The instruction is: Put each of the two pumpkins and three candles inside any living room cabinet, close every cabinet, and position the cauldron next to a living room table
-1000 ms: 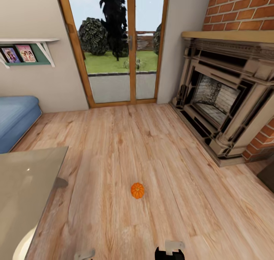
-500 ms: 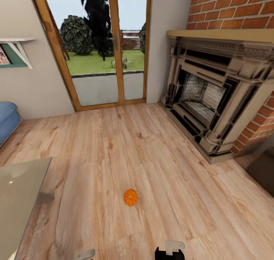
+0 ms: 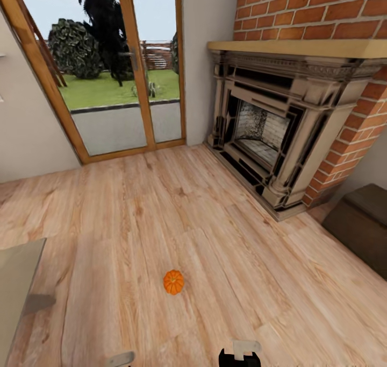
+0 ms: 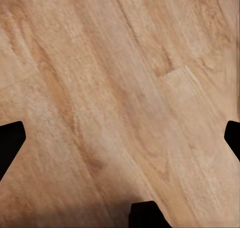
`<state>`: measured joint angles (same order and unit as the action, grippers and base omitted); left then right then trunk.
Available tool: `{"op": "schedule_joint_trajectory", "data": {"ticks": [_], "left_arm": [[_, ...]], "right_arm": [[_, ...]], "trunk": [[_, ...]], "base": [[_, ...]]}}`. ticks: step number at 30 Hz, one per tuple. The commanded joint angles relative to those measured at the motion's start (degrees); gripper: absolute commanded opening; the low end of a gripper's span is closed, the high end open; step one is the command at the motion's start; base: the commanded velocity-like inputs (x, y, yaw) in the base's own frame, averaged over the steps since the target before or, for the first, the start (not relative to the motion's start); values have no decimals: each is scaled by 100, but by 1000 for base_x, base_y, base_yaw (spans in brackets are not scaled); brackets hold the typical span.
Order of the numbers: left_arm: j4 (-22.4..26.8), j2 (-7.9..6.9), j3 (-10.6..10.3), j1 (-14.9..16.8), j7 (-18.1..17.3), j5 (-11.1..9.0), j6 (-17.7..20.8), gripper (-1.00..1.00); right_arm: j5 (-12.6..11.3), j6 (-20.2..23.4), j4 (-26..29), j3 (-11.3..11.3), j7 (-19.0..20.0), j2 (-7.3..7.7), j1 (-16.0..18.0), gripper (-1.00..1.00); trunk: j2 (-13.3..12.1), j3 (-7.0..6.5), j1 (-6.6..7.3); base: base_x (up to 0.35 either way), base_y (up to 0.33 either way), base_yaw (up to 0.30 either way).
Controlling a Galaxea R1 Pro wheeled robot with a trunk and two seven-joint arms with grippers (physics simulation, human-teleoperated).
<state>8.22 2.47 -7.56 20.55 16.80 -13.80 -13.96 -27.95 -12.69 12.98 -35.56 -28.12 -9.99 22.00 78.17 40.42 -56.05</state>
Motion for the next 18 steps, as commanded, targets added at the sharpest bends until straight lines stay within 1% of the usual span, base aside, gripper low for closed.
{"op": "schedule_joint_trajectory", "data": {"ticks": [1, 11, 18], "left_arm": [[-1, -1, -51, 2, 25, -53, -19, 100], [-1, -1, -45, 2, 25, -53, -19, 100], [-3, -1, -46, 2, 25, -53, -19, 100]], "right_arm": [[-61, -32, -6, -48, -18, 0, 6, 100], [-61, -32, -6, -45, -18, 0, 6, 100], [-61, -32, -6, -45, -18, 0, 6, 100]], "trunk": [[2, 4, 0], [2, 4, 0], [2, 4, 0]], "base": [[4, 9, -275], [3, 4, -275], [148, 145, -275]]}}
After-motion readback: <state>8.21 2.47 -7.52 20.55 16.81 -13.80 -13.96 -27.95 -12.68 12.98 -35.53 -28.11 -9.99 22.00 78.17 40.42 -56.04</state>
